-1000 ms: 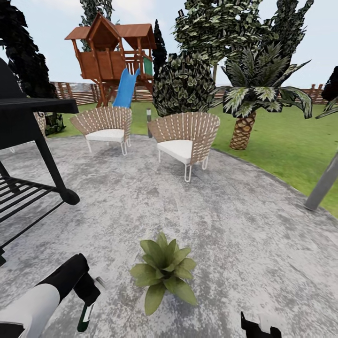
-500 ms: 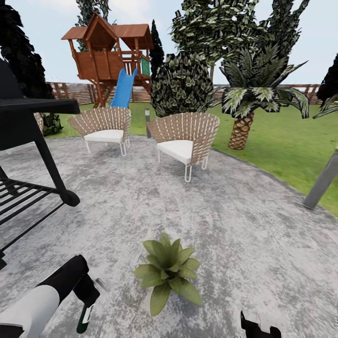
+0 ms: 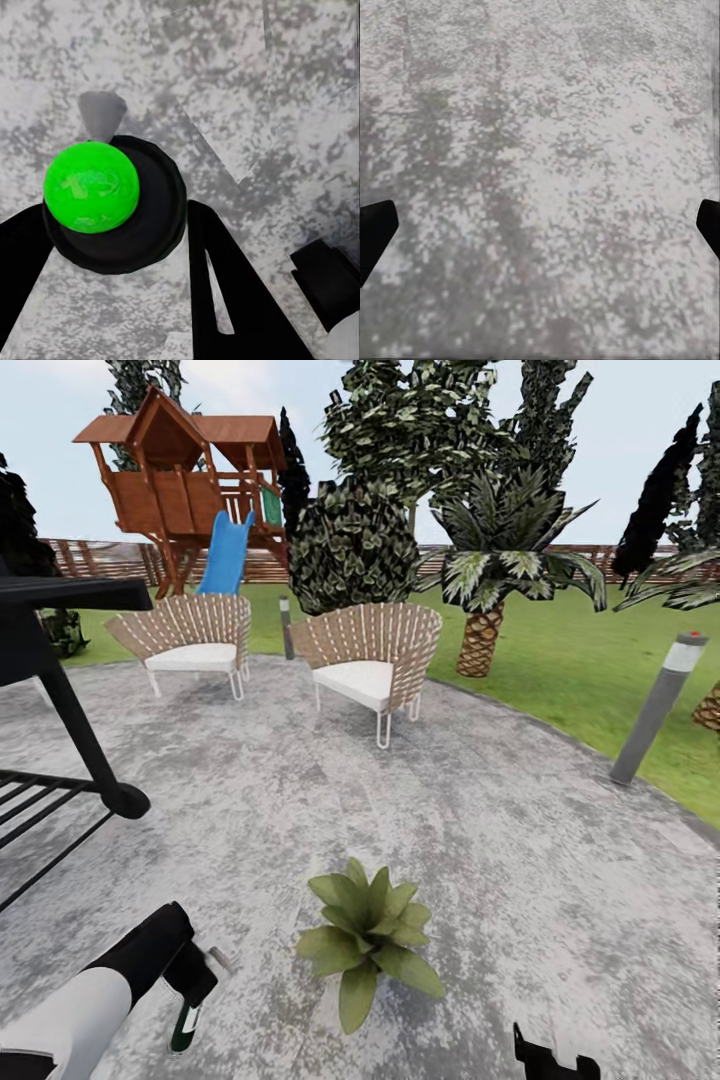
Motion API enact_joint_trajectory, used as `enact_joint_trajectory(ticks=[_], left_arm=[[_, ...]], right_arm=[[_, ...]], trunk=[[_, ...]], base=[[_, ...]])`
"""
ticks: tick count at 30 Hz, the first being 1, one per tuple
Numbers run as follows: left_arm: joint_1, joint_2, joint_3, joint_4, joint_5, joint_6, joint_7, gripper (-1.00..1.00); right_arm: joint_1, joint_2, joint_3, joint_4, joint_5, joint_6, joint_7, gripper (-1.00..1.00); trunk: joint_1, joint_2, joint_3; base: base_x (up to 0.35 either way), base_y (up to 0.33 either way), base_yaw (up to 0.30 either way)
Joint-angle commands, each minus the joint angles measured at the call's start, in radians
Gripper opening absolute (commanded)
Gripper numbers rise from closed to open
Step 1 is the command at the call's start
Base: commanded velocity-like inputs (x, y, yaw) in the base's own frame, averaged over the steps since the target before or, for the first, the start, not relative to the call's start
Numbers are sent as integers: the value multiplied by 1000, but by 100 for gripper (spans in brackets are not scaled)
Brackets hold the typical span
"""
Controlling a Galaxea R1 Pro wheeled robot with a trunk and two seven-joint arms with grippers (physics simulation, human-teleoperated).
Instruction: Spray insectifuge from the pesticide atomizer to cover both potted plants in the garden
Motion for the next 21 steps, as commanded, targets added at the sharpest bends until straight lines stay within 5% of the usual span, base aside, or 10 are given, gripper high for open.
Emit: enact_joint_trajectory(ticks=[1, 11, 21], left_arm=[[0, -3, -2, -2, -8, -19, -8, -100], [4, -50, -4, 1, -8, -38, -5, -100], [3, -52, -2, -1, -9, -37, -5, -100]], right_arm=[[-1, -2, 9, 0, -3, -2, -7, 100], [-1, -9, 9, 1, -3, -2, -8, 100], [-1, -6, 9, -2, -5, -2, -8, 100]], trunk=[[0, 0, -1], [0, 0, 0], [0, 0, 0]], base=[[34, 240, -74], [94, 154, -8], [1, 1, -101]])
